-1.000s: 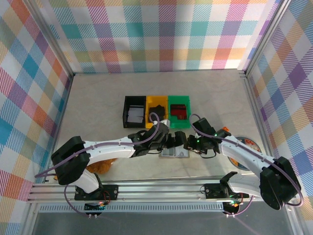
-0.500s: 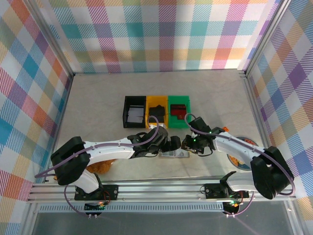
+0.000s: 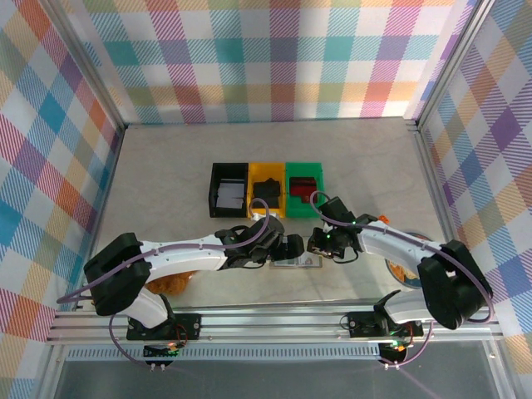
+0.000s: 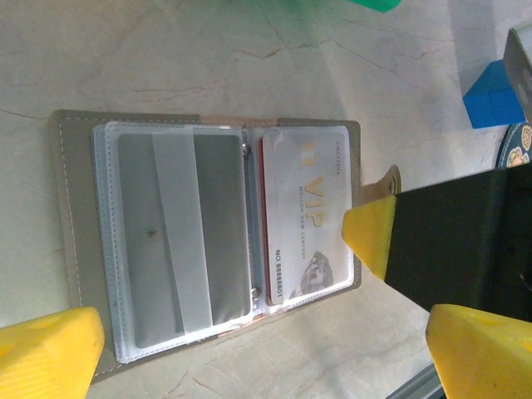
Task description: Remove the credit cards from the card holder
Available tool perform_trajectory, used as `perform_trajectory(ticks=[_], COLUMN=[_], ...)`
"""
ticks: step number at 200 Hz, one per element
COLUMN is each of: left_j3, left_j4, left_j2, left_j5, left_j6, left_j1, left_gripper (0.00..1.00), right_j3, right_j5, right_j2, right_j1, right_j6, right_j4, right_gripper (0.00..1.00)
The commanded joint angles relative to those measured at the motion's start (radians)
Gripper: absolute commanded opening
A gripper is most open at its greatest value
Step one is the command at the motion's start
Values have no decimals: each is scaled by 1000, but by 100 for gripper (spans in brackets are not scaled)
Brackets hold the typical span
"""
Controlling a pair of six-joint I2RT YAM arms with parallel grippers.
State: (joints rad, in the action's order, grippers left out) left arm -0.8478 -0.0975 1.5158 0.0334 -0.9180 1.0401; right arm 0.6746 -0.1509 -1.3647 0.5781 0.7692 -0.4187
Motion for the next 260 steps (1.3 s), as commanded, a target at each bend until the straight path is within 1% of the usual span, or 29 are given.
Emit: perform_trajectory(ticks=[1,41,52,64,99,128,139,155,171,180,195,204,211,260], left_j3=[5,-6,-26,-37,-3,-6,1,5,19,27,30,30,30,35], left_j4=[17,-46,-86,-89,57,157,185,199,216,231,241,248,253,281], left_j2=[-7,7,16,20,12,61,76,88,88,87,90,94,98,117], left_j5=[-28,-5,12,12,-53,-132,-146,-150,-147,-147,-145,-147,-147,-143], left_j6=[40,43,56,71,64,46,33,24,14,8,5,6,7,14], left_j1=[2,-3,-5,-5,-8,-8,-8,-8,-8,-8,-8,-8,-8,-9], left_gripper=[98,96,95,95,90,84,82,77,75,70,68,61,58,56], right_j3=[17,14,9,4,-7,-12,-17,-21,-31,-39,-44,-45,-48,-69], right_j5=[14,20,21,12,-1,-7,-4,3,9,11,12,11,11,16], right_j2=[-17,-28,-32,-43,-68,-82,-82,-77,-67,-61,-57,-59,-58,-57], right_j1=[-15,-24,-27,-29,-30,-32,-32,-32,-32,-32,-32,-32,-32,-32], right_j6=[-15,-16,-16,-15,-11,-9,-7,-3,3,9,14,16,17,33], right_j4=[8,13,19,32,61,70,70,65,64,67,70,70,72,83], right_gripper=[21,20,19,19,18,17,17,17,17,17,17,17,17,17])
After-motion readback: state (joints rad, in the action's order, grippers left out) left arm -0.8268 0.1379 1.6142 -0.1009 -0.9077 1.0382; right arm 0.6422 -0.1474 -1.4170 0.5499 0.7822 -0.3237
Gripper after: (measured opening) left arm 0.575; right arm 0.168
